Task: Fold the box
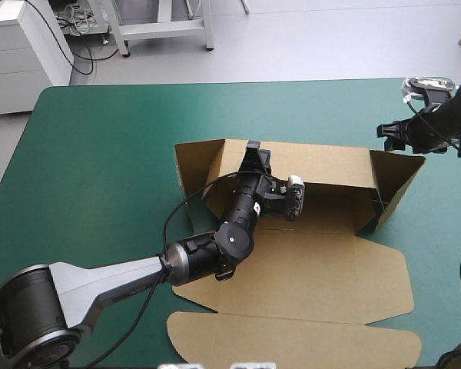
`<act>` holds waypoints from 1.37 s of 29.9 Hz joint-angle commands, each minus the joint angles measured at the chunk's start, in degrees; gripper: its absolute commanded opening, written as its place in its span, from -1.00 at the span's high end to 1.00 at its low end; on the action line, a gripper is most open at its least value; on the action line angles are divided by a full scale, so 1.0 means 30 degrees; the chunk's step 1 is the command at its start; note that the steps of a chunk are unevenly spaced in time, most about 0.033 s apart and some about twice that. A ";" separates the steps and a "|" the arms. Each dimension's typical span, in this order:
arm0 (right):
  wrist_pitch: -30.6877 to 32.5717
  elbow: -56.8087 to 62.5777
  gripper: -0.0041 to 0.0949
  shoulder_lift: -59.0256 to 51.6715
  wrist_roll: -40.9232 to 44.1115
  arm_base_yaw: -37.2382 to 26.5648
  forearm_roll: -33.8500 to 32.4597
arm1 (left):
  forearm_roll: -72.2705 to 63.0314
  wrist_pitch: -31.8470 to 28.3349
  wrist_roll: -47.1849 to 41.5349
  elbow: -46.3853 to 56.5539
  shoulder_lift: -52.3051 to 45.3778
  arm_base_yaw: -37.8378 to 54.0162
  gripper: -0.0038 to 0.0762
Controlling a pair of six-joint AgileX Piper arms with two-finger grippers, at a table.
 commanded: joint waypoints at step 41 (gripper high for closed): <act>-0.0236 0.7544 -0.19 -0.9434 -0.1412 -0.1603 0.1863 | -0.1147 0.0041 -0.7316 -0.0046 -0.0640 -0.0088 0.92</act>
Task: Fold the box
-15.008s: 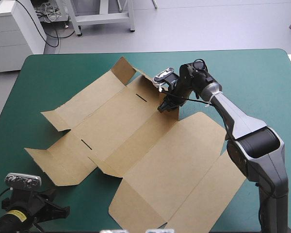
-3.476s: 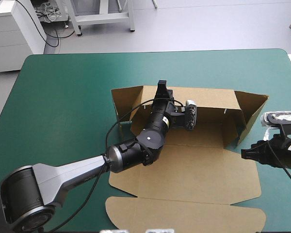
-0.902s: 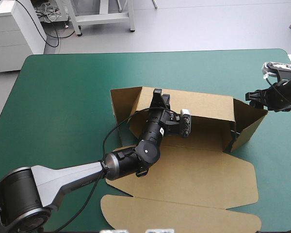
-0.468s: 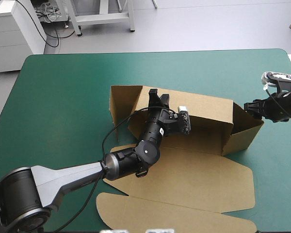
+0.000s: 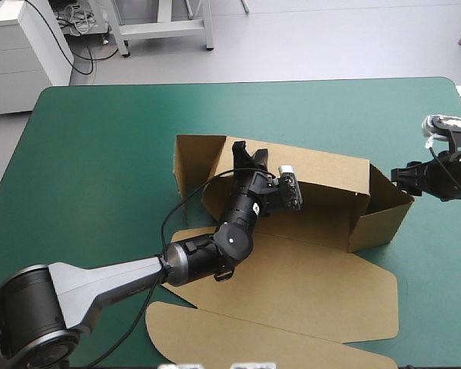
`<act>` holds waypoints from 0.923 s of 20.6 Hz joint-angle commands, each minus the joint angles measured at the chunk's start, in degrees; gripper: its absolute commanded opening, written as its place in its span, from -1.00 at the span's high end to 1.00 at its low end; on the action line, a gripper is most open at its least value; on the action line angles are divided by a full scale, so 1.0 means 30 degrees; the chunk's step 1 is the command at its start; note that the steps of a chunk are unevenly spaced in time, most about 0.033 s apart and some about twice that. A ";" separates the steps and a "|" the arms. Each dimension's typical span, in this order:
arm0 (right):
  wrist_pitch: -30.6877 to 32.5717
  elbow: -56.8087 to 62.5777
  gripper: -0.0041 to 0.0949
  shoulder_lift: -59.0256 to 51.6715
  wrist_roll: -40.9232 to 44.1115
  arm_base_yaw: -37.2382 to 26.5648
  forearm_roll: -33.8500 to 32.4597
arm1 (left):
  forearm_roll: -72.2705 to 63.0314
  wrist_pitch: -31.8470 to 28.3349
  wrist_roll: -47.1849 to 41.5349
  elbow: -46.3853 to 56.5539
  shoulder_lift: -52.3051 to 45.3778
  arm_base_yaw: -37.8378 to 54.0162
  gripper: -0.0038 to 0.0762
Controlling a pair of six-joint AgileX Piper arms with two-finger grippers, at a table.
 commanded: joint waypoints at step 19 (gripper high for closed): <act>0.0025 -0.5585 -0.20 0.0242 0.1180 -0.0053 0.0329 | -0.1118 -0.0292 -0.1824 -0.0202 -0.0580 -0.0088 0.92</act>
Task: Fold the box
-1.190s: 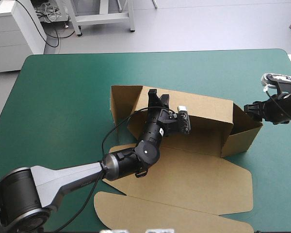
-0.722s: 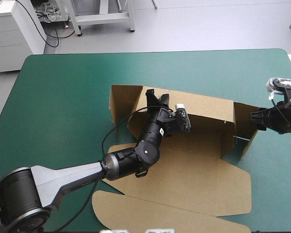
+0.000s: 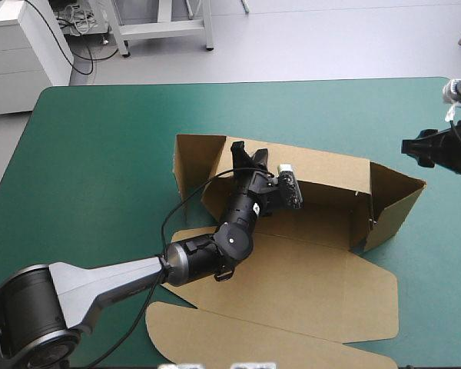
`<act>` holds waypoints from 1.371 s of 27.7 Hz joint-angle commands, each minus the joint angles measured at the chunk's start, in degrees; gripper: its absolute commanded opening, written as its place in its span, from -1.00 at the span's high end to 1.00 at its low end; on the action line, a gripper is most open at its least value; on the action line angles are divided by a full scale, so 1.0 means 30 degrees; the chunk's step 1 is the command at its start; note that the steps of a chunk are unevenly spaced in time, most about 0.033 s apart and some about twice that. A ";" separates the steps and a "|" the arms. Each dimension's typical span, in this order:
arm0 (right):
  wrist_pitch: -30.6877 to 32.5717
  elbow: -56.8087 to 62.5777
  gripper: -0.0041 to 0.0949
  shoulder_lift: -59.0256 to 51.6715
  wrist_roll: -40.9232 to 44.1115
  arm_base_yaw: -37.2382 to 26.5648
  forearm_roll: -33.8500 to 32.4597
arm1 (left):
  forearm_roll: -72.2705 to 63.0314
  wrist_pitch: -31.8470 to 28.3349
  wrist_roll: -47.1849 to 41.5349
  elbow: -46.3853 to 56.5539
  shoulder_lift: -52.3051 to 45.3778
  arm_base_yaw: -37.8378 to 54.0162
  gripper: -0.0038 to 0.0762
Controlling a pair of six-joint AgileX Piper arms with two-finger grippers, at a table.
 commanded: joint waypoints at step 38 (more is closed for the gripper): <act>-0.5127 1.0953 -0.20 -0.1464 -0.6859 -0.0053 0.5319 | -0.1321 -0.1279 0.0132 -0.0202 -0.0580 -0.0088 0.92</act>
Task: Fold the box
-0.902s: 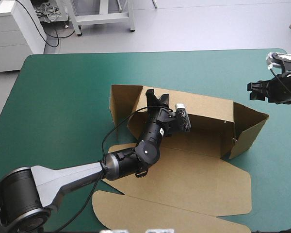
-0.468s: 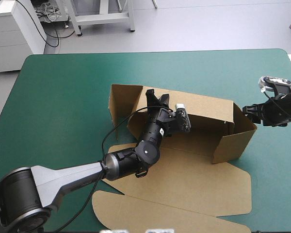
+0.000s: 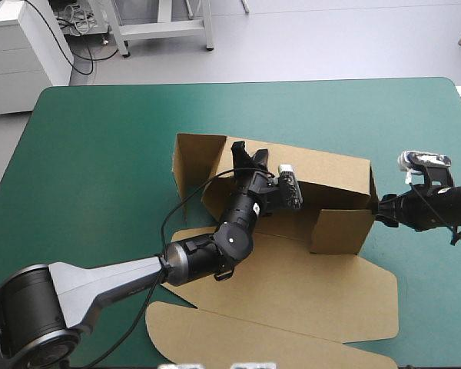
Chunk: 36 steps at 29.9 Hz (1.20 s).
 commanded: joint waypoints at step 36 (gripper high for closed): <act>-0.2908 0.5465 -0.19 -0.3585 -1.1963 -0.0053 0.7751 | -0.2473 -0.2095 0.4065 -0.0202 -0.0462 -0.0088 0.92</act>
